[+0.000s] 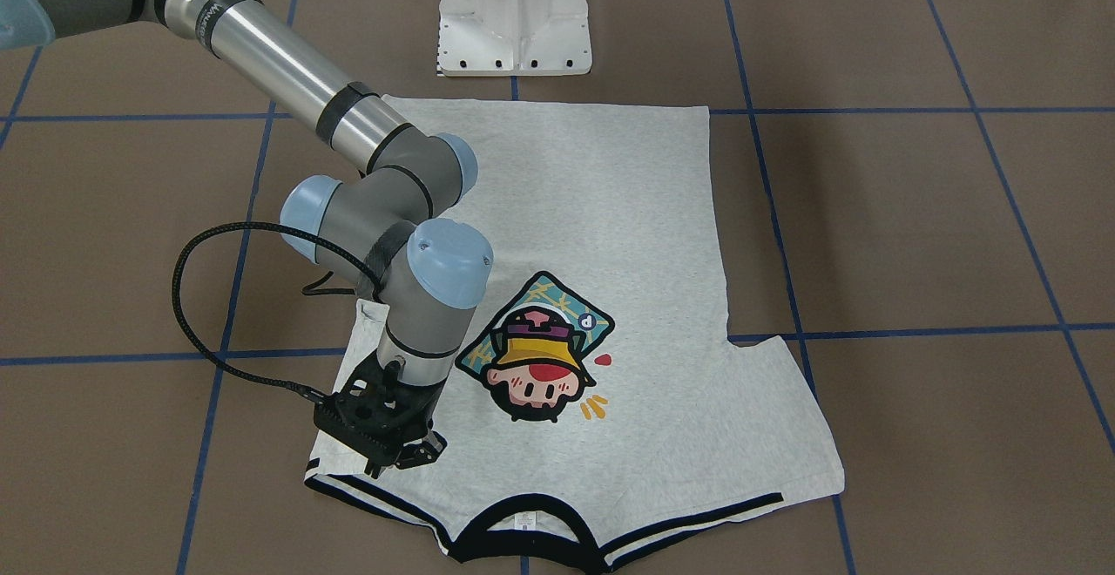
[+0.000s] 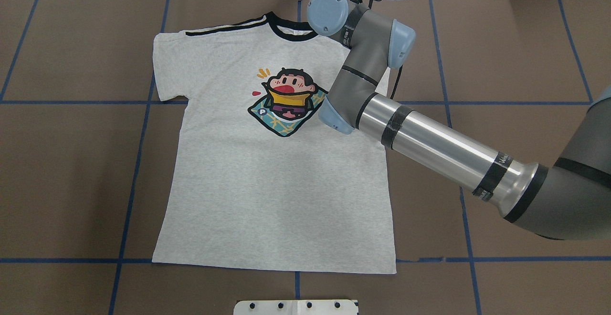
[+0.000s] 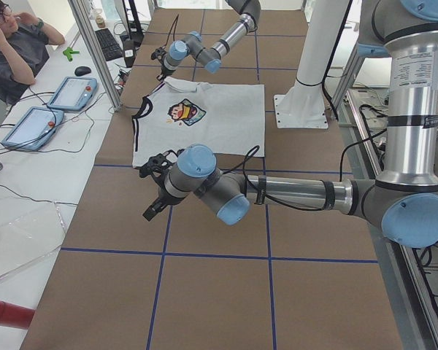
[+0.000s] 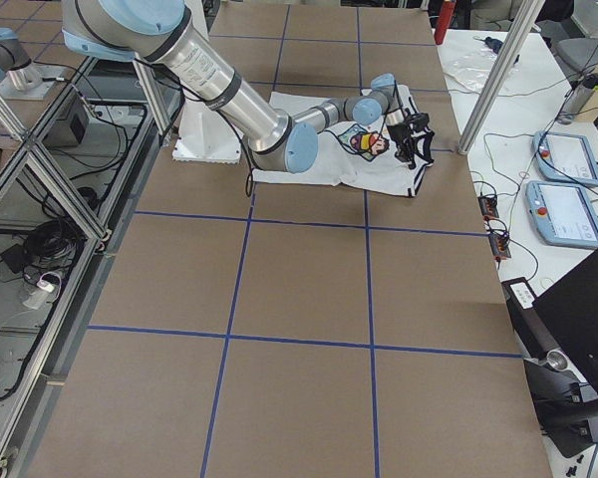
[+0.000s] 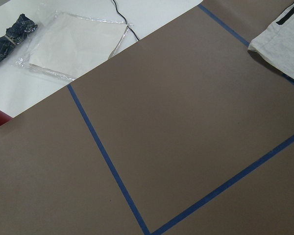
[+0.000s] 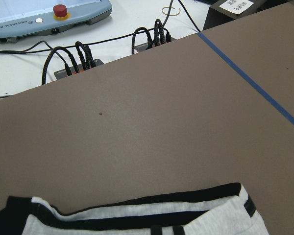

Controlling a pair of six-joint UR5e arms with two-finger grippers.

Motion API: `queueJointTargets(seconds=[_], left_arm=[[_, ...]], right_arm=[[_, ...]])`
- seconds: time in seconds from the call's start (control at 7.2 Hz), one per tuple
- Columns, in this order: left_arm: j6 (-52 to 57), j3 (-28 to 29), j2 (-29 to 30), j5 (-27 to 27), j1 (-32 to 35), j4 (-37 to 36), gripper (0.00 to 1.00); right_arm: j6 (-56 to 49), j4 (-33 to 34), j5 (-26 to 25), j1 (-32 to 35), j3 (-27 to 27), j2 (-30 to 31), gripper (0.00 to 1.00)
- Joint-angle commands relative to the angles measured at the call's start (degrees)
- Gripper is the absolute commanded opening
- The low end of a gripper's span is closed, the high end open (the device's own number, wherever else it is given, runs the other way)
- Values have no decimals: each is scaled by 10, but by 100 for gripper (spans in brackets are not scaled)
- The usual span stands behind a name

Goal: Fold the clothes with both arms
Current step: 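Fold the sleeve inward onto the shirt body with the right gripper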

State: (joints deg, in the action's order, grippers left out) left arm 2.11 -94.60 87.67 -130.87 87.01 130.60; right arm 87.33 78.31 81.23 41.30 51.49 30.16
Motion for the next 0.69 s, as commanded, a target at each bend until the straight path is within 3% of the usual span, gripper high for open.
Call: queueJointTargets(seconds=[0.0,0.14,0.28,0.56], left_arm=[[0,-1,0,0,-1,1,100],[0,1,0,0,-1,21,100],[-1,16,10,0,-3,45,100],[-88,21,15,2,-29,98,100]], right_arm=[[-85,-7,9,2,18,-3,100],[-145,-3,41,15,60,2,100],[-184,19,127,43,114,23,100],[-336,79,260,126,290,122,100]])
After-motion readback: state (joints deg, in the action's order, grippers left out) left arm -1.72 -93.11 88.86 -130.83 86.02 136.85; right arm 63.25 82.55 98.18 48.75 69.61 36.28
